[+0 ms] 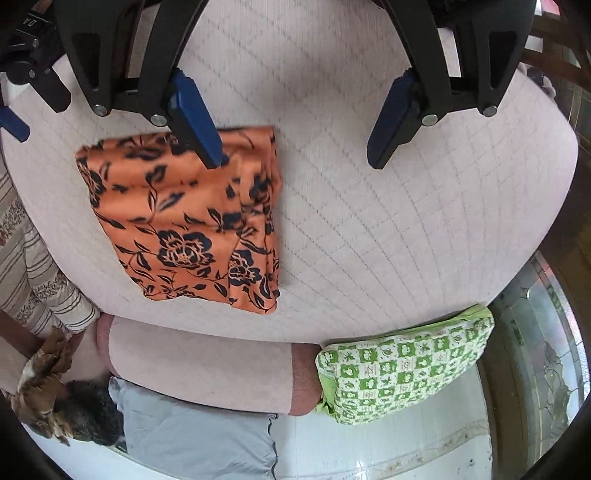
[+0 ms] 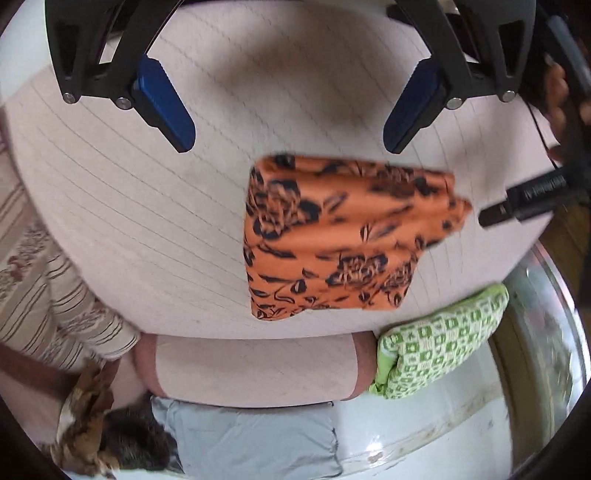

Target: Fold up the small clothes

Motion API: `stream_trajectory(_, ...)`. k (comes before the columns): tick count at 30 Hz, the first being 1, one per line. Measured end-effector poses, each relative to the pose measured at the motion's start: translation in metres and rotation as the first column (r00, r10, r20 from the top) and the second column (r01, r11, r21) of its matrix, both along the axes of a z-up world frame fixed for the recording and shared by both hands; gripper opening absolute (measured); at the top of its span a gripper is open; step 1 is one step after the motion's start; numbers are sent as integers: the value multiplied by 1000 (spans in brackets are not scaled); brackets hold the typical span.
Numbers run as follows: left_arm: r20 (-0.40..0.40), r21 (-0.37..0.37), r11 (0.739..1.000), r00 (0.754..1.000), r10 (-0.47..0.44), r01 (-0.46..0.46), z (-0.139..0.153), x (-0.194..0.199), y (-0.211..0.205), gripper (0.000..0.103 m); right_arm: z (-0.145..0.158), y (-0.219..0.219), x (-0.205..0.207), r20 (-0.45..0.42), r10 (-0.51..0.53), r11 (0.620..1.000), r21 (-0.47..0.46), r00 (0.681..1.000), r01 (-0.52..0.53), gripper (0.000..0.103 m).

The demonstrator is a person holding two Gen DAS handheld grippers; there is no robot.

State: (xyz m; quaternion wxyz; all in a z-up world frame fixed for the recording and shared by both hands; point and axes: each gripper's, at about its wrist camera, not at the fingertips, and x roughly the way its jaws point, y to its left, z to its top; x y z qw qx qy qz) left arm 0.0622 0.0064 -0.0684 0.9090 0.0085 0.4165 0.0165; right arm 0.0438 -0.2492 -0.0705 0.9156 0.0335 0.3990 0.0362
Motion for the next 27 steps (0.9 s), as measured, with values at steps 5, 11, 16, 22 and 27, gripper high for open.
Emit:
stream_trajectory(5, 35, -16, 1000, 999, 2, -2, 15, -22, -3, 83, 23, -1, -12, 80, -35, 996, -77, 996, 41, 103)
stream_trajectory(11, 47, -33, 999, 999, 1, 1, 29, -35, -8, 94, 36, -6, -5, 85, -68, 990, -117, 994, 78, 103)
stream_trajectory(16, 49, -70, 997, 999, -14, 18, 34, -37, -15, 100, 40, -7, -2, 84, -60, 991, -110, 995, 70, 103)
stream_trajectory(22, 38, -45, 999, 999, -30, 31, 39, -32, -27, 100, 40, -9, 0, 78, -52, 990, -125, 996, 62, 103)
stream_trajectory(27, 48, -39, 999, 998, -31, 33, 41, -26, -33, 100, 42, -15, 4, 75, -56, 989, -135, 996, 65, 103)
